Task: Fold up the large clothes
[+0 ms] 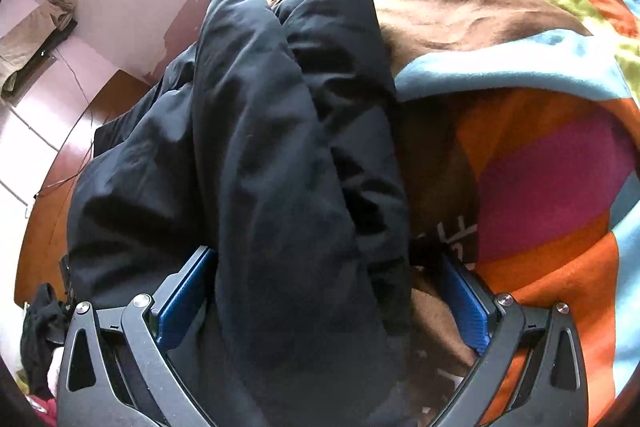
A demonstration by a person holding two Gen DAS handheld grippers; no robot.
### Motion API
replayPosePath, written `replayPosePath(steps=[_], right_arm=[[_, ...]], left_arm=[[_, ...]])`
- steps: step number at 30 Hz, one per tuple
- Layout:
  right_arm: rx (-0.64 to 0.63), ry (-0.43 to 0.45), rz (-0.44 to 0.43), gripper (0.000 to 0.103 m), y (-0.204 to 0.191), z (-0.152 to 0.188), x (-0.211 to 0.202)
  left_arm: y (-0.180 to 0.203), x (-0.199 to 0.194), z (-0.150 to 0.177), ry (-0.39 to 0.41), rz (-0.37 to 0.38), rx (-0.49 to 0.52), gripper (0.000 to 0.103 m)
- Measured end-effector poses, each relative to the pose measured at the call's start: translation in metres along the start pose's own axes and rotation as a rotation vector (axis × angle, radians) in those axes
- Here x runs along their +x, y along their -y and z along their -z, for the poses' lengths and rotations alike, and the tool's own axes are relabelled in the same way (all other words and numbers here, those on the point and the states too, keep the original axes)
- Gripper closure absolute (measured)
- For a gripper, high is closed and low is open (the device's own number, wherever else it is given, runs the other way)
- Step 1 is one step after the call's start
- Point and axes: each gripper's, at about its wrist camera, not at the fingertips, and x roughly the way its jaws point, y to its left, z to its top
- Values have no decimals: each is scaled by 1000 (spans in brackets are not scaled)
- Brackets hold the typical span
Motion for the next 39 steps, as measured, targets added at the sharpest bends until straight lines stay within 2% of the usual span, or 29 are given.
replayPosePath(steps=[3,5,10,13,15,16,18,20,27,30,33,37,39], right_arm=[[-1,3,-17,0,1,0,0],[-10,3,-13,1,1,2,0],[-23,5,2,10,-7,5,-8],[-27,-5,-18,23,-10,11,-14],[-26,-2,-25,40,-12,15,-21],[-27,2,-21,46,-13,17,-26],[-40,27,-5,64,-17,20,-39],[-71,50,4,73,-26,23,-52],[-169,65,31,83,-60,24,-99],[-228,56,-12,86,-82,27,-113],[-321,22,25,86,-109,37,-119],[-333,-6,11,86,-110,48,-122],[-296,-1,16,84,-100,49,-119]], left_arm=[[3,1,1,-40,-27,-42,6],[10,2,4,-54,-38,-74,18],[26,6,12,-66,-120,-183,36],[41,5,14,-74,-180,-194,49],[54,2,14,-74,-217,-198,56],[62,-1,15,-69,-235,-202,60],[74,-9,16,-61,-253,-195,67],[90,-16,17,-51,-268,-167,74],[133,-52,24,-42,-285,-76,80],[144,-67,31,-57,-304,-37,81],[140,-86,44,-71,-317,-34,81],[123,-97,64,-76,-318,-46,81],[112,-94,70,-74,-312,-67,81]])
